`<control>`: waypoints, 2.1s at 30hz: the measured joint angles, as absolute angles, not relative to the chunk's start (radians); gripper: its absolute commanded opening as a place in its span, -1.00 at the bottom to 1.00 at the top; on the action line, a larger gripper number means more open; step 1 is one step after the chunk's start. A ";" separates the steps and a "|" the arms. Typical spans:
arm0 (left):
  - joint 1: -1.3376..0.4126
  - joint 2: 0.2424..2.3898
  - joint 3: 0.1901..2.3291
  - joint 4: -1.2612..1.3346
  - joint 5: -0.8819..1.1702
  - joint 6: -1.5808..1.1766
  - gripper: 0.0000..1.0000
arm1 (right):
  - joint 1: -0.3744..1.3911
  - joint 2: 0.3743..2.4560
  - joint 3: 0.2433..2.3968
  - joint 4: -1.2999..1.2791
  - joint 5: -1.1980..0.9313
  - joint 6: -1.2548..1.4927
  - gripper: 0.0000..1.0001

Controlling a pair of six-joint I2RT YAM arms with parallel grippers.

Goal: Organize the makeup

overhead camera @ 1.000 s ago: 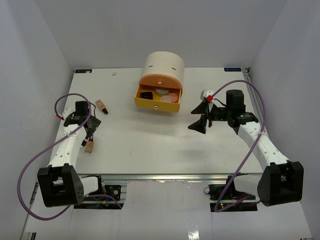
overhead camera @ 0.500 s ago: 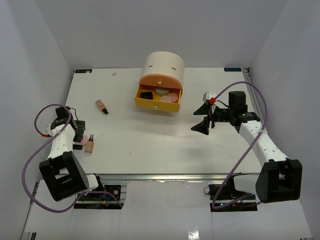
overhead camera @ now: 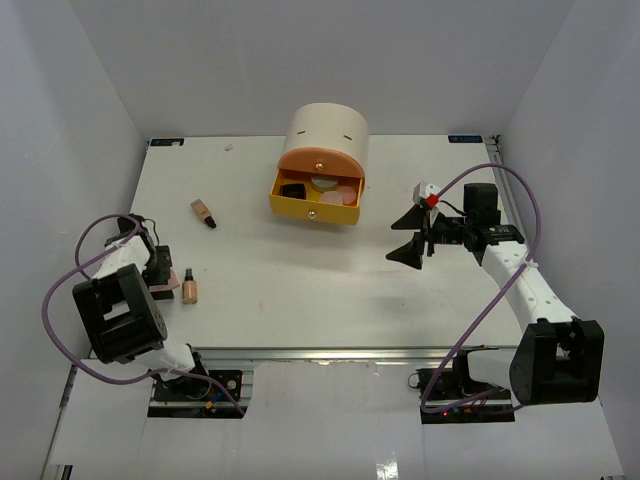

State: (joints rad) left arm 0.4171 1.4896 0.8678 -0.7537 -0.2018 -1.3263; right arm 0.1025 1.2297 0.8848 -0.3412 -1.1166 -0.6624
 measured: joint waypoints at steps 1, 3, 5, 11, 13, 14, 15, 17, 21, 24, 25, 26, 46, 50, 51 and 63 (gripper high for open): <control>0.417 1.517 0.877 -0.749 -0.205 -1.328 0.96 | 0.101 1.230 0.885 -0.341 -1.118 -0.662 0.81; 0.417 1.565 0.899 -0.755 -0.213 -1.329 0.96 | 0.097 1.230 0.885 -0.342 -1.122 -0.662 0.80; 0.418 1.588 0.922 -0.758 -0.226 -1.328 0.96 | 0.093 1.230 0.885 -0.342 -1.126 -0.662 0.80; 0.424 1.641 0.975 -0.775 -0.253 -1.318 0.91 | 0.085 1.232 0.883 -0.341 -1.129 -0.662 0.80; 0.424 1.651 0.985 -0.779 -0.263 -1.313 0.88 | 0.085 1.232 0.877 -0.341 -1.129 -0.663 0.80; 0.424 1.655 0.989 -0.781 -0.269 -1.312 0.86 | 0.084 1.232 0.874 -0.342 -1.129 -0.663 0.80; 0.424 1.659 0.993 -0.784 -0.274 -1.311 0.82 | 0.084 1.232 0.872 -0.342 -1.129 -0.663 0.80; 0.424 1.672 1.005 -0.793 -0.279 -1.306 0.73 | 0.084 1.233 0.871 -0.342 -1.129 -0.663 0.80; 0.424 1.685 1.016 -0.807 -0.288 -1.296 0.22 | 0.084 1.233 0.871 -0.342 -1.129 -0.664 0.80; 0.425 1.680 1.008 -0.803 -0.294 -1.282 -0.01 | 0.080 1.233 0.870 -0.342 -1.132 -0.665 0.80; 0.425 1.675 1.004 -0.798 -0.293 -1.279 -0.13 | 0.078 1.233 0.870 -0.342 -1.134 -0.665 0.80; 0.425 1.671 0.998 -0.792 -0.294 -1.276 -0.25 | 0.076 1.232 0.869 -0.342 -1.135 -0.666 0.80; 0.382 1.409 0.986 -0.484 -0.021 -0.996 -1.00 | 0.062 1.154 0.852 -0.342 -1.198 -0.666 0.80; 0.296 1.409 1.031 -0.388 0.141 -0.937 -1.00 | 0.061 1.154 0.852 -0.342 -1.203 -0.666 0.80; 0.262 1.417 1.046 -0.367 0.176 -0.928 -1.00 | 0.060 1.154 0.852 -0.342 -1.204 -0.667 0.80; -0.195 1.441 1.243 -0.282 0.224 -1.009 -1.00 | 0.060 1.152 0.826 -0.343 -1.208 -0.673 0.80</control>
State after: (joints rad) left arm -0.1947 1.4414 1.2425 -0.2818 0.2236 -1.0091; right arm 0.0601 1.1522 0.8264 -0.3428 -1.2079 -0.6731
